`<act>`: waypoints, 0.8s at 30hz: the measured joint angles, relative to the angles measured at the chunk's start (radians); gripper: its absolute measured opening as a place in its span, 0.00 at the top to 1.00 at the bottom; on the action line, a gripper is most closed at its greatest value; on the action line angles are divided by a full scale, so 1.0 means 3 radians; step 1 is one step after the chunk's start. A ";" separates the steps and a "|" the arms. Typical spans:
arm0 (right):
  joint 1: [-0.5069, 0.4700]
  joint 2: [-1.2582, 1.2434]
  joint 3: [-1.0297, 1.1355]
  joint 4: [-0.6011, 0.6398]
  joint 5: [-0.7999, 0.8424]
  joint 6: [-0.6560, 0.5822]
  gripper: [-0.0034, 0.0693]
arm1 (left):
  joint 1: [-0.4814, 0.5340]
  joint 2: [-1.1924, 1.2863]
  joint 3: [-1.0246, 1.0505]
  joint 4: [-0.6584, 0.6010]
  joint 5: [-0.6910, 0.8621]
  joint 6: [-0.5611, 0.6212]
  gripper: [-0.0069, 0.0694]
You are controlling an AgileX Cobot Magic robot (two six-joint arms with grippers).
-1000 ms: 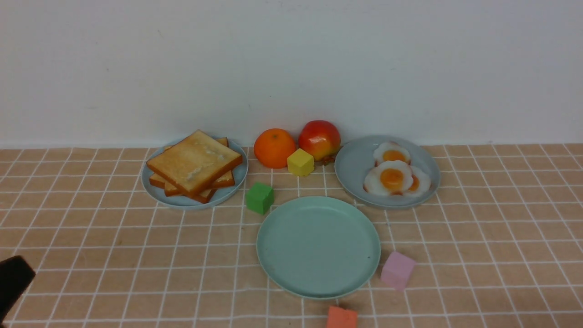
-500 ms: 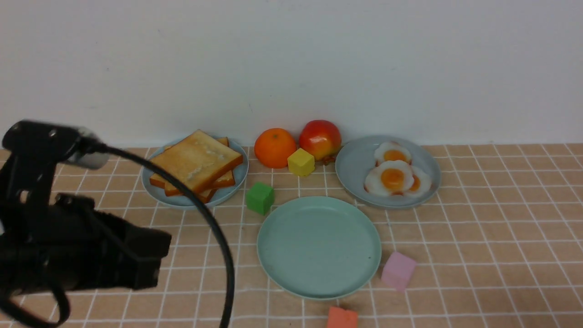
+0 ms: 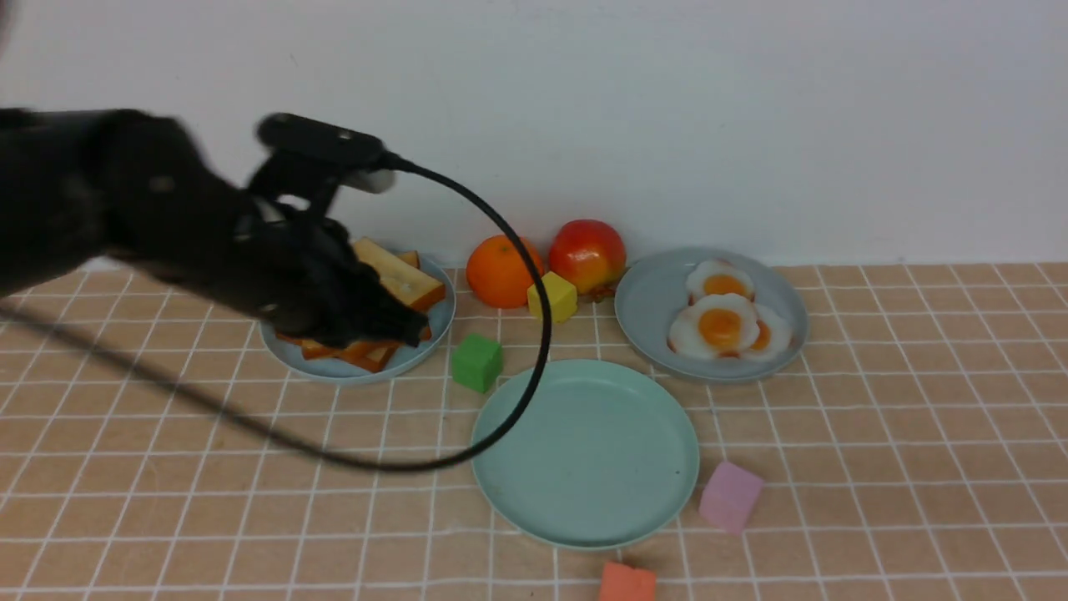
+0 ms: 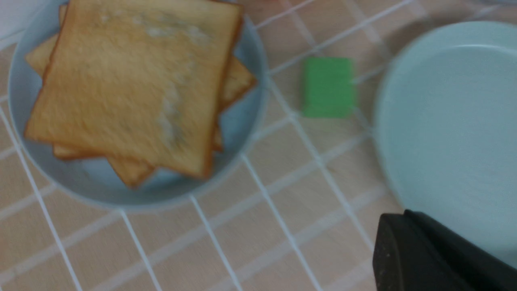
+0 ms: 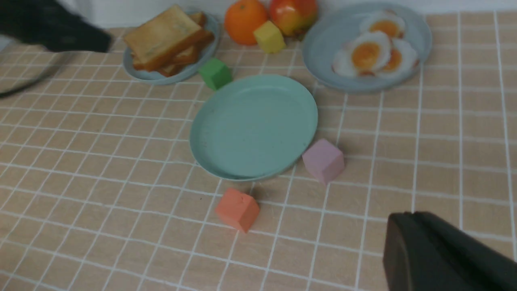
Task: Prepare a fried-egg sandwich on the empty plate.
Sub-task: Use the left arm to grab a slice of bread
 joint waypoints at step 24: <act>0.0382 0.0010 -0.0038 -0.0008 0.0318 0.0251 0.94 | -0.0004 0.1533 -0.1440 0.1138 0.0045 -0.0299 0.34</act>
